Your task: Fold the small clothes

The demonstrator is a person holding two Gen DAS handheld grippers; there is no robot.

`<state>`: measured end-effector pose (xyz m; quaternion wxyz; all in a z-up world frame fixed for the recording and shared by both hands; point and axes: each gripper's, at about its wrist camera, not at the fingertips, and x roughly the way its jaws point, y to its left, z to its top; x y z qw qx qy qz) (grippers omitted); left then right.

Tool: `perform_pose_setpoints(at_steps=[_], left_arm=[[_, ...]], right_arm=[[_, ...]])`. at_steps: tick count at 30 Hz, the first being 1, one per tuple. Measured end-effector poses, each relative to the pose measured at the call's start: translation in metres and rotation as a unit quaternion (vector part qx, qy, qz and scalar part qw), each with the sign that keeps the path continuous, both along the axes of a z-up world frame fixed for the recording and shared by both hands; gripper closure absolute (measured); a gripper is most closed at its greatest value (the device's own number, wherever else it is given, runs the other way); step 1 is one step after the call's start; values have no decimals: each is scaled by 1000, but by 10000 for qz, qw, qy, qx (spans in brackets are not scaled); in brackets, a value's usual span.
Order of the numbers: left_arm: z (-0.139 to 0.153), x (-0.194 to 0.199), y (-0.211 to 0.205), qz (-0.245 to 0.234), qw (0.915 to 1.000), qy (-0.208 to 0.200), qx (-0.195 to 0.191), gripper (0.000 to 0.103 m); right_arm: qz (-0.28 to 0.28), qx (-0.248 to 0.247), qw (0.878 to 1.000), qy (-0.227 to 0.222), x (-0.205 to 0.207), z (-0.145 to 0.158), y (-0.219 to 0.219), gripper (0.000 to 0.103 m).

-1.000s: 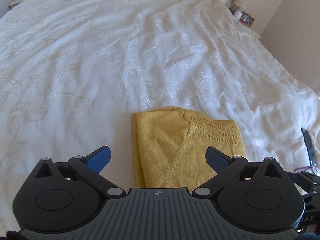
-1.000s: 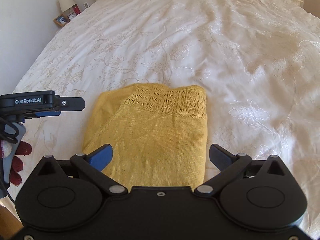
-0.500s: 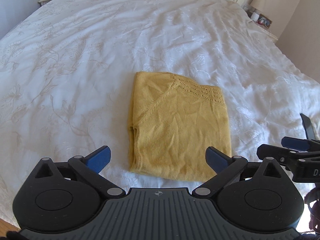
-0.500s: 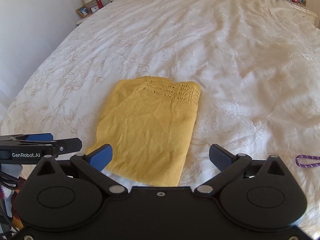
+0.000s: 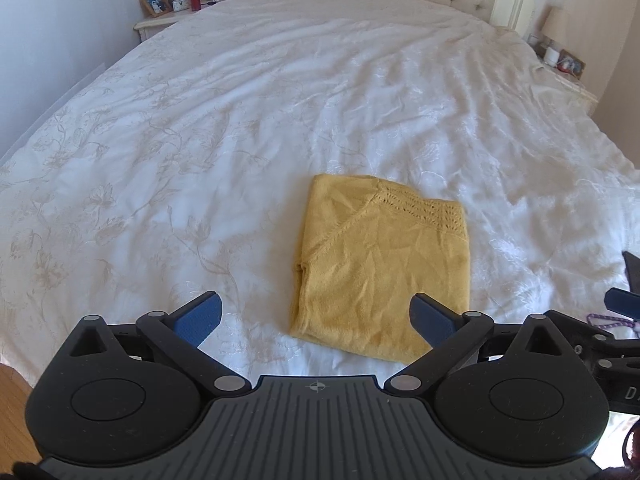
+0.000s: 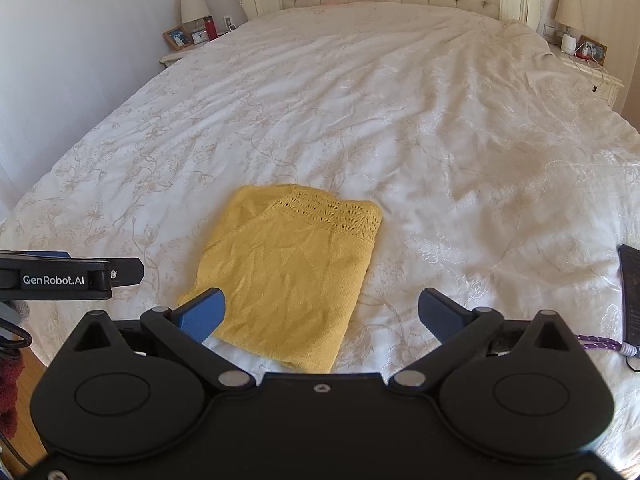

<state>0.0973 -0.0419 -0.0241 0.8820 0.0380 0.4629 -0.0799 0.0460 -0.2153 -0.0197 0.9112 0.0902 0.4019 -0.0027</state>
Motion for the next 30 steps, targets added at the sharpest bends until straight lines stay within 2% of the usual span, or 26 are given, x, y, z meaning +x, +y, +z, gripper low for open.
perform_pose_setpoints(at_steps=[5, 11, 20, 30], left_arm=[[6, -7, 0, 135, 9997, 58, 206, 2], [9, -13, 0, 301, 9976, 13, 619, 2], [7, -18, 5, 244, 9983, 134, 520, 2], [6, -22, 6, 177, 9982, 189, 537, 2]], right_arm=[[6, 249, 9997, 46, -1, 4, 1, 1], [-132, 274, 9995, 126, -4, 5, 0, 1], [-319, 393, 9983, 302, -10, 0, 0, 1], [-392, 441, 9979, 263, -13, 1, 1, 1]])
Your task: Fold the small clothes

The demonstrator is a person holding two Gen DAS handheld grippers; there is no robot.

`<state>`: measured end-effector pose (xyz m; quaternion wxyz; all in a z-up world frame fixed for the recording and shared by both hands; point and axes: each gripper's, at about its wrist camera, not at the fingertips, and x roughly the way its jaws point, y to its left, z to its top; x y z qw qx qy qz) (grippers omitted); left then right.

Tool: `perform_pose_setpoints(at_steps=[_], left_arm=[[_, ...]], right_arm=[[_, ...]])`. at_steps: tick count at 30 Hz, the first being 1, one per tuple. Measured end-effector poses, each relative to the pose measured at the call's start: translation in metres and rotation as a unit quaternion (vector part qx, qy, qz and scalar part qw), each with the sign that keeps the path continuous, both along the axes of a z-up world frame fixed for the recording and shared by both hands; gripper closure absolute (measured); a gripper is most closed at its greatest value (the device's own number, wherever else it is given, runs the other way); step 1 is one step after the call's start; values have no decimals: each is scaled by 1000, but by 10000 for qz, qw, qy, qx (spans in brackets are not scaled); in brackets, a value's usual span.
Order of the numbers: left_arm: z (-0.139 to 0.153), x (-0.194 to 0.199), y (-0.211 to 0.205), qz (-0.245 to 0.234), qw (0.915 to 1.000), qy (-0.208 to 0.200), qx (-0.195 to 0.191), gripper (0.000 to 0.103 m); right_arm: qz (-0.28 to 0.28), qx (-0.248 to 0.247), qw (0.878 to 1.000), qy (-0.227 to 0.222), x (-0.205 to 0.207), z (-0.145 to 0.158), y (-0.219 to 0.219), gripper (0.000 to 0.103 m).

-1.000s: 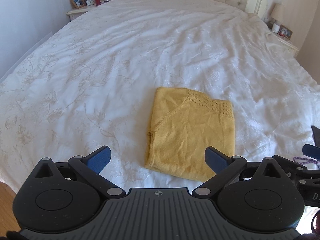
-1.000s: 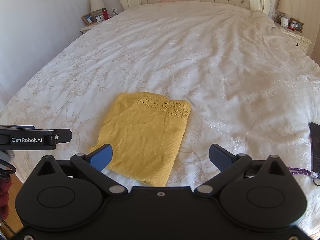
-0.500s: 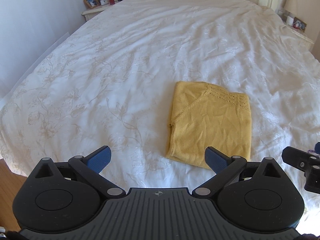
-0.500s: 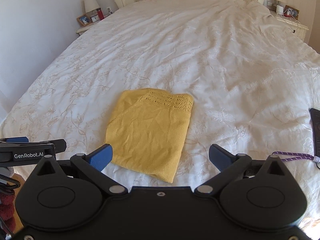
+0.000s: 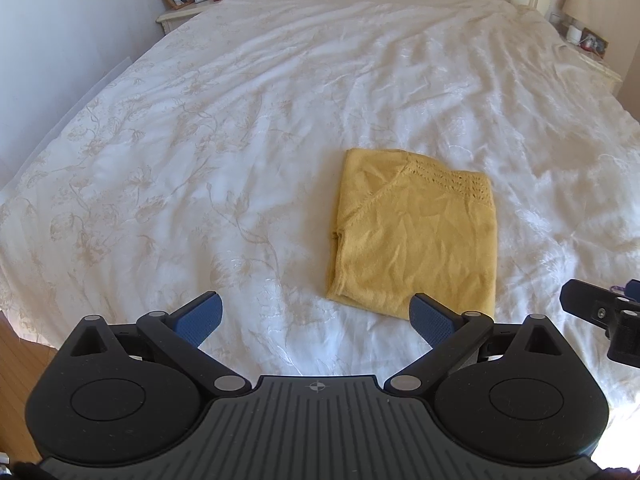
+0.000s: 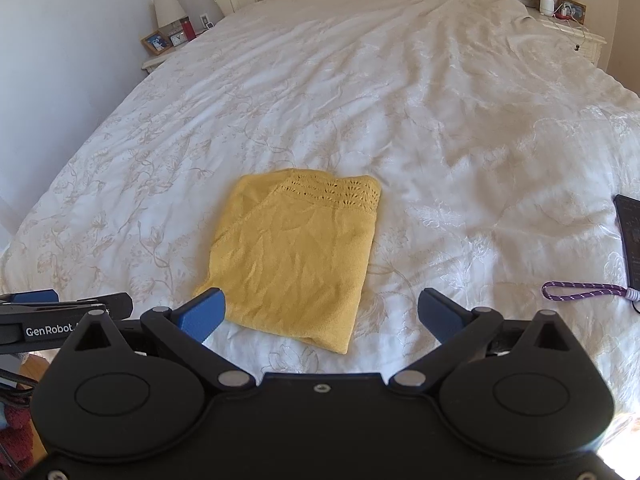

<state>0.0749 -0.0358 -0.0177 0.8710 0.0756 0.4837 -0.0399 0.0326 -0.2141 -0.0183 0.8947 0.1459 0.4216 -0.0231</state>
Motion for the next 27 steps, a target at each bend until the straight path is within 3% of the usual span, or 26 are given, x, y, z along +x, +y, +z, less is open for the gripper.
perform_pose_setpoints(at_steps=[27], left_arm=[[1, -4, -10, -173, 9998, -16, -45, 2]], right_arm=[[-94, 102, 9999, -15, -5, 1, 1, 1]])
